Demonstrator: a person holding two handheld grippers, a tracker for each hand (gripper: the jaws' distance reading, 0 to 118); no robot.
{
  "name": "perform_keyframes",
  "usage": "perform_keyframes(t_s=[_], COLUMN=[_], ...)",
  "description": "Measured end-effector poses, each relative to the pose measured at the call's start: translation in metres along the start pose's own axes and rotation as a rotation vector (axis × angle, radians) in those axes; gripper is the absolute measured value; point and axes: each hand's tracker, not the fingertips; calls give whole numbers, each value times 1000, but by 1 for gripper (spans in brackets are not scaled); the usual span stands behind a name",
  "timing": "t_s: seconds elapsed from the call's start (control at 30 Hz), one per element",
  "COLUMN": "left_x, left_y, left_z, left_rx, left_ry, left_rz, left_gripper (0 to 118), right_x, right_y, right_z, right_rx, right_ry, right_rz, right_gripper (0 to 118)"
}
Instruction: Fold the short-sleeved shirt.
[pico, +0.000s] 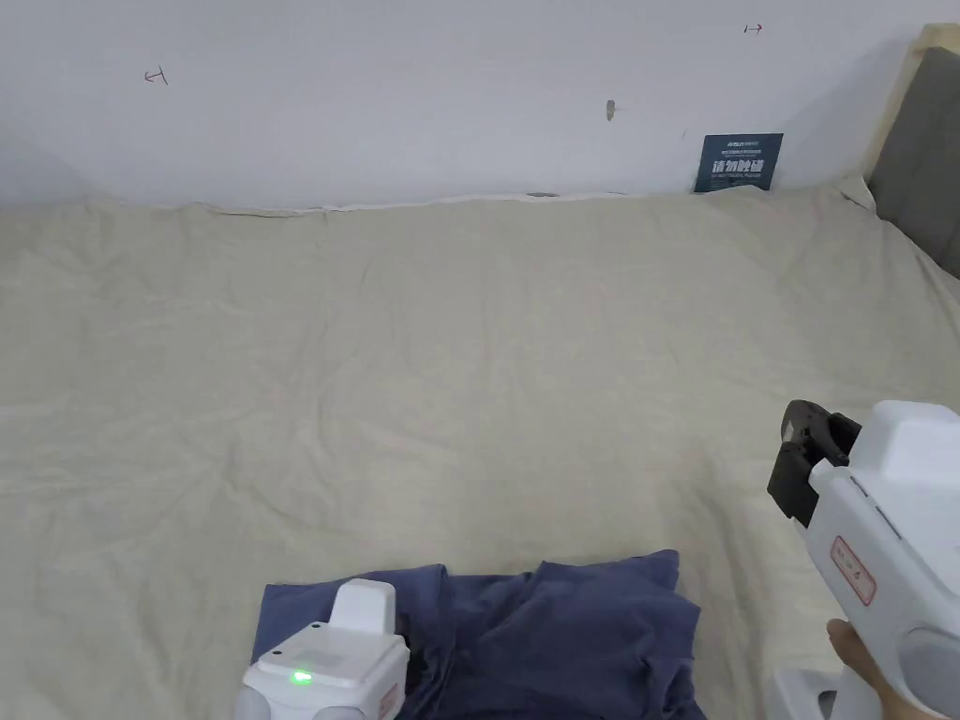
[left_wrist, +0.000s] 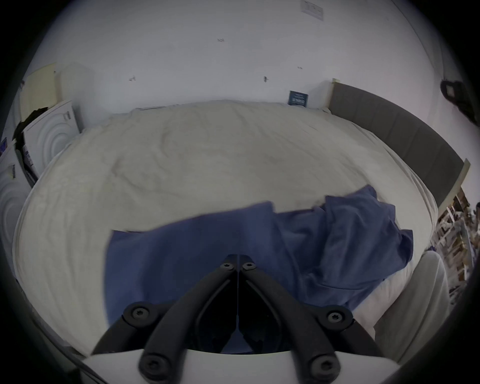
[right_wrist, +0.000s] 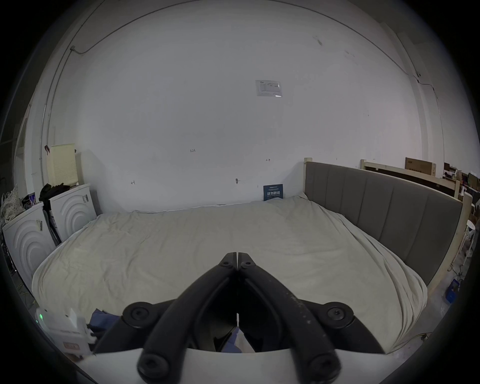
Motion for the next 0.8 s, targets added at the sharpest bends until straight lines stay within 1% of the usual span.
perform_keyframes(t_s=[0.1,0.13,0.2,0.37,0.43,0.53,0.7,0.73,0.8], left_x=[20,26,34,29,25,7,-49,-64,-92], left_y=[-8,-13,-21,-9,0,21,47,51,50], left_z=[-14,-22,-27,-22,-8,22,58,61,66], left_rx=[-60,-77,-11,-41,-1,77,104,81,57], left_ry=[-75,-67,-12,-41,-58,-98,-150,-176,-195], left_rz=[8,15,-6,10,31,94,160,187,297], left_gripper=[0,0,0,0,0,0,1,1,4], right_x=[6,8,10,10,9,6,-3,-4,-8], right_y=[0,-1,-1,-2,-1,1,6,6,6], right_z=[2,2,3,5,6,6,4,3,1], right_rx=[0,-1,-3,-10,-9,-4,4,6,4], right_ry=[-15,-20,-28,-26,-23,-17,-1,2,11], right_rz=[-4,-6,-9,-8,-4,-7,-2,-2,0], right_gripper=[1,1,1,1,1,1,1,1,1])
